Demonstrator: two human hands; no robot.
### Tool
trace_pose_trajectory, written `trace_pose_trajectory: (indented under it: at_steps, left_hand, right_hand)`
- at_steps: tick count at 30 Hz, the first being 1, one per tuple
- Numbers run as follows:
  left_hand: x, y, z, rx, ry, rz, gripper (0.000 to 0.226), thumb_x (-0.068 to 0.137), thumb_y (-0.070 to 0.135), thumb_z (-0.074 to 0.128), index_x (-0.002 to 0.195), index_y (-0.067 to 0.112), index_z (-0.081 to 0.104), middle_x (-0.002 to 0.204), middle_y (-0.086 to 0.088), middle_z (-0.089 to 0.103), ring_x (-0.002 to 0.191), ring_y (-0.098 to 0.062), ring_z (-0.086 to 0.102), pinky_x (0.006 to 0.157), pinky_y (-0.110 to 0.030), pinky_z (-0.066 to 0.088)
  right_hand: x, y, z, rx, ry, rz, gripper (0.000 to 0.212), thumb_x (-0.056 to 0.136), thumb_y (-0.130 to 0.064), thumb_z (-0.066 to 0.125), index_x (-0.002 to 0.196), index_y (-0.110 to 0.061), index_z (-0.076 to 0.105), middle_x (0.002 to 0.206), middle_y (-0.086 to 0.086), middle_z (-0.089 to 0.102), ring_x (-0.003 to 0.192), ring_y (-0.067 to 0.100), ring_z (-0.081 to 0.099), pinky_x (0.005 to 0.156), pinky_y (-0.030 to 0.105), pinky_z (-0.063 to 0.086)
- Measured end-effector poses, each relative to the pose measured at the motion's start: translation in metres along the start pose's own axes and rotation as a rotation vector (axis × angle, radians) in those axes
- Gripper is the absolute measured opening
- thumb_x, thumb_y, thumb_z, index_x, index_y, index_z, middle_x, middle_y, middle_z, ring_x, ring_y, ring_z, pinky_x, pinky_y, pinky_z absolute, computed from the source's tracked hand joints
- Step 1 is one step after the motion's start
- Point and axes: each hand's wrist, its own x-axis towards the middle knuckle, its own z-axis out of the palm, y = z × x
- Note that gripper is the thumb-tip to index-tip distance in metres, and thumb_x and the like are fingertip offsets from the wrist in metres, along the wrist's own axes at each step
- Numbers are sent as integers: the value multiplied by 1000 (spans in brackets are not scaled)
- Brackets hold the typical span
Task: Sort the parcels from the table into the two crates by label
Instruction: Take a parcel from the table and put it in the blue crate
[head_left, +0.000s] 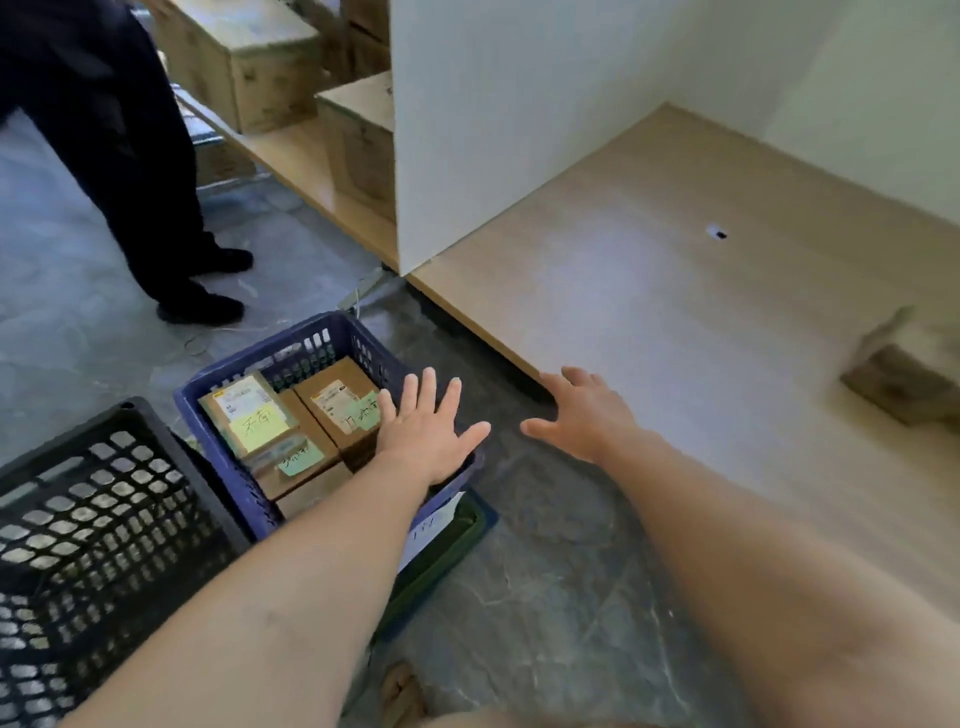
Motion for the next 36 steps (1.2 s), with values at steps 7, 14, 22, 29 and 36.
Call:
trace_pose_trajectory:
  at_steps: [7, 14, 22, 29, 36]
  left_hand:
    - [-22, 111, -7, 77, 50, 154, 77, 94, 69, 11, 155, 25, -10, 161, -11, -17, 149, -30, -15, 119, -54, -5]
    - [-72, 258, 14, 140, 40, 349, 77, 95, 68, 13, 154, 26, -13, 160, -10, -22, 148, -29, -18, 119, -53, -6]
    - [-120, 397, 45, 197, 65, 507, 76, 95, 68, 14, 153, 27, -14, 160, -10, -22, 148, -29, -17, 118, -48, -8]
    - [-160, 486, 68, 283, 60, 649, 75, 96, 66, 13, 154, 26, -13, 161, -11, -18, 149, -28, -14, 119, -45, -7]
    - [-172, 558, 81, 337, 65, 783, 76, 96, 66, 15, 155, 24, -8, 162, -11, -12, 150, -28, -11, 121, -45, -4]
  right_hand:
    - [-72, 103, -12, 112, 87, 128, 73, 92, -56, 52, 152, -28, 22, 160, 4, 19, 145, 26, 22, 113, 44, 29]
    - [-167, 223, -10, 164, 226, 287, 70, 93, -55, 50, 151, -26, 26, 159, 6, 23, 144, 27, 25, 113, 45, 31]
    - [-274, 343, 6, 222, 299, 434, 70, 93, -56, 49, 152, -24, 27, 158, 8, 24, 144, 25, 23, 113, 43, 30]
    - [-347, 413, 28, 294, 384, 595, 69, 93, -54, 51, 151, -23, 29, 157, 5, 28, 142, 25, 29, 112, 44, 33]
    - [-395, 468, 50, 373, 369, 744, 69, 94, -53, 51, 151, -21, 29, 155, 6, 30, 143, 23, 27, 115, 42, 31]
